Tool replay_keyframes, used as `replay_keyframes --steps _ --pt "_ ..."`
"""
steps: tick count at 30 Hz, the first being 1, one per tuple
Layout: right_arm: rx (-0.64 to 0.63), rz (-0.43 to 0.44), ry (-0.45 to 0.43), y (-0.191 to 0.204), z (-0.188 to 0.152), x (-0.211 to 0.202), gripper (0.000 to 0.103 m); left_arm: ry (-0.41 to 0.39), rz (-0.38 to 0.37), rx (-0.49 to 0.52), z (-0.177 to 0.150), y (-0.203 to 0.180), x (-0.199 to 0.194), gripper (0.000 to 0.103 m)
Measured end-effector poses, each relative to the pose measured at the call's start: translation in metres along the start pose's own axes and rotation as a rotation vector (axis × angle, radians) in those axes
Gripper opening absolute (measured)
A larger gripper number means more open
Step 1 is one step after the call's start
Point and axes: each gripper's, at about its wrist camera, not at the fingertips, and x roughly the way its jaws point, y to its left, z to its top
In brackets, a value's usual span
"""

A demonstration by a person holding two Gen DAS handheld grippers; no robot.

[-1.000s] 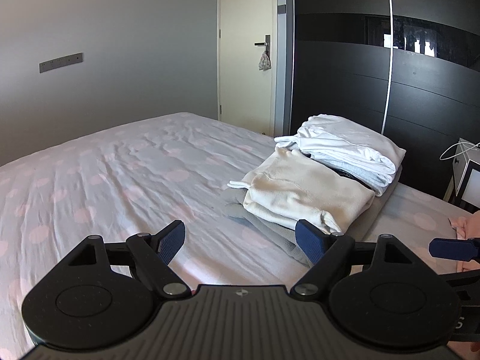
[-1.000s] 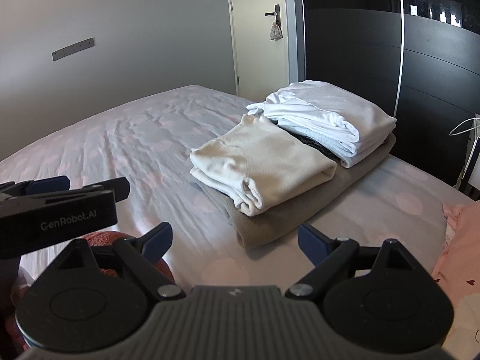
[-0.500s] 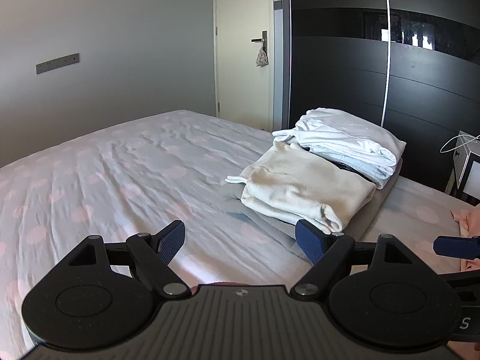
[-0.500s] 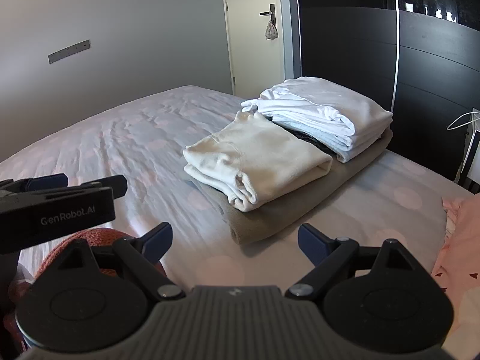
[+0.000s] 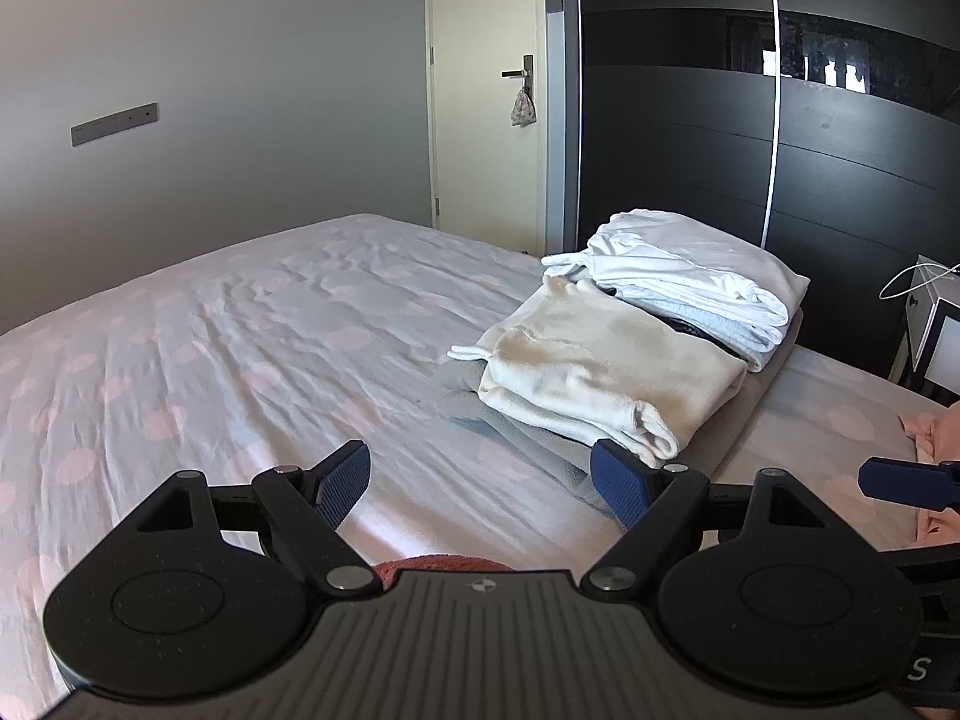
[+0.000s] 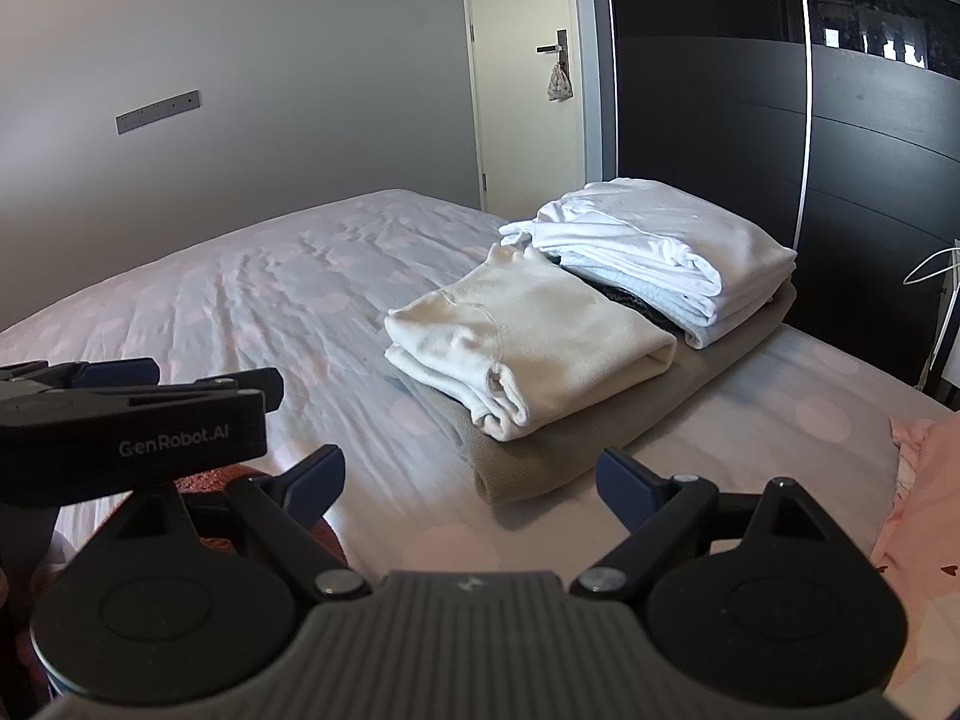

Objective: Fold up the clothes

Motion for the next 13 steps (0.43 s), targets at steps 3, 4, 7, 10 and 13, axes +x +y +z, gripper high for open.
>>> replay_keyframes --steps 3,4,7,10,13 --pt "-0.005 0.002 -0.002 0.0011 -0.0001 -0.0005 0.092 -0.003 -0.004 0.004 -0.0003 -0.0003 -0.0004 0.081" --pt "-0.007 0.003 -0.002 0.0015 -0.0002 -0.0006 0.092 -0.003 -0.005 0.005 -0.0004 -0.0005 -0.0004 0.081" --pt "-0.009 0.005 -0.001 0.0016 -0.0005 -0.0007 0.092 -0.003 -0.006 0.006 -0.0005 -0.0004 -0.0005 0.081" --pt "-0.008 0.008 0.000 0.0015 -0.0008 -0.0009 0.092 -0.005 -0.007 0.004 -0.0007 0.0002 -0.0009 0.081" --pt "-0.010 0.009 -0.001 0.0023 -0.0008 -0.0015 0.092 -0.009 -0.007 0.002 -0.0010 0.0008 -0.0017 0.081"
